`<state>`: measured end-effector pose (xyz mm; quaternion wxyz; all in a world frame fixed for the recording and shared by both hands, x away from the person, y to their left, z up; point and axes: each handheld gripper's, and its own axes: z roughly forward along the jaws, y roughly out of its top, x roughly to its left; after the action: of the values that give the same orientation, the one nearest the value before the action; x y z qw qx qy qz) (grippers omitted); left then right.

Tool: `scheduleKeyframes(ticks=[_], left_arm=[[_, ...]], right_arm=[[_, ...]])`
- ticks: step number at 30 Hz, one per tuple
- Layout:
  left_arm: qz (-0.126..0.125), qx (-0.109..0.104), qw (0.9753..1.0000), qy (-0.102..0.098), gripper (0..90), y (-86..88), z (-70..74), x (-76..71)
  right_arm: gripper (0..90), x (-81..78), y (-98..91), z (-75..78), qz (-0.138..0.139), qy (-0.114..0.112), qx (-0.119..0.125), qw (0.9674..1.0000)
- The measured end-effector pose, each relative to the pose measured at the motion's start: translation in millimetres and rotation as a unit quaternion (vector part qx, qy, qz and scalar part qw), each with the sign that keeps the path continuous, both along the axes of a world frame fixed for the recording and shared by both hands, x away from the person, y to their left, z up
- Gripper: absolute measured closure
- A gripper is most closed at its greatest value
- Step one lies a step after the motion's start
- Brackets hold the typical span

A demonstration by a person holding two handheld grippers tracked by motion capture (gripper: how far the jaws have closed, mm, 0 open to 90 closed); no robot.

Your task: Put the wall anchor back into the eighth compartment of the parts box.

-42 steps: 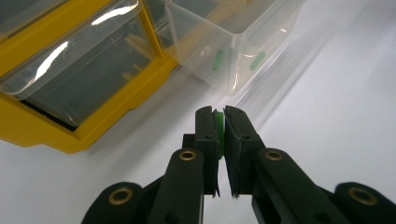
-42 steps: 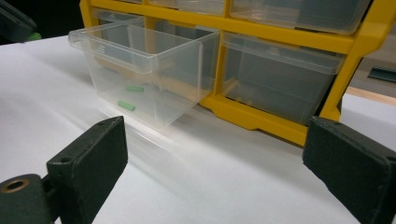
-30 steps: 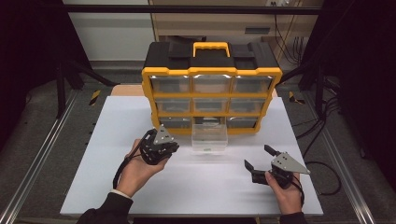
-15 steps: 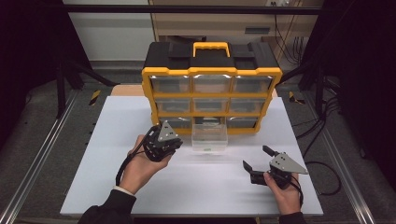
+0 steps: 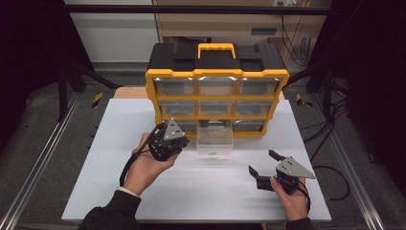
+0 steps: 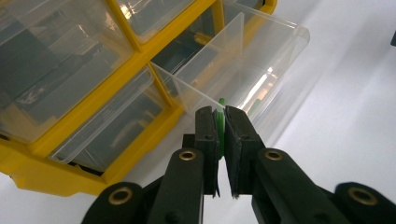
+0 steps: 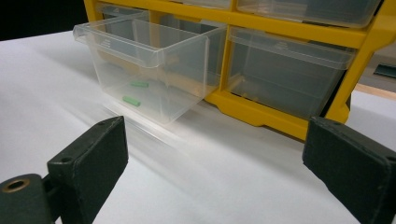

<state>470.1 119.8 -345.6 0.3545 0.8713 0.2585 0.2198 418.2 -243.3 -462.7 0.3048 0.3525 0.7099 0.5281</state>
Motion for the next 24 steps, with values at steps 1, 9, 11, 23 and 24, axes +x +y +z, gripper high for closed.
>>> scheduleKeyframes(ticks=[1, 9, 11, 23, 24], left_arm=[[-0.002, 0.003, 1.0, 0.0, 83.9, -0.4, 0.7, 0.2], [-0.009, -0.003, 0.9999, -0.002, 83.9, -11.6, 10.6, 2.5], [-0.01, -0.009, 0.9999, -0.002, 84.0, -13.5, 12.7, 3.9], [-0.025, -0.014, 0.9996, 0.001, 83.9, -32.9, 16.8, 7.5], [-0.026, -0.013, 0.9996, 0.0, 83.9, -34.9, 17.5, 7.4]], right_arm=[[6.9, -0.5, -0.2, 0.5, -0.001, 0.001, 0.0, 1.0], [6.9, 0.7, 0.7, -1.3, -0.006, 0.005, -0.001, 1.0], [6.9, 3.3, 2.2, -1.9, -0.009, 0.006, -0.006, 0.9999], [6.9, 3.7, -0.1, -1.6, -0.007, 0.002, -0.002, 1.0], [6.9, 3.4, 0.2, -1.5, -0.007, 0.002, -0.001, 1.0]])
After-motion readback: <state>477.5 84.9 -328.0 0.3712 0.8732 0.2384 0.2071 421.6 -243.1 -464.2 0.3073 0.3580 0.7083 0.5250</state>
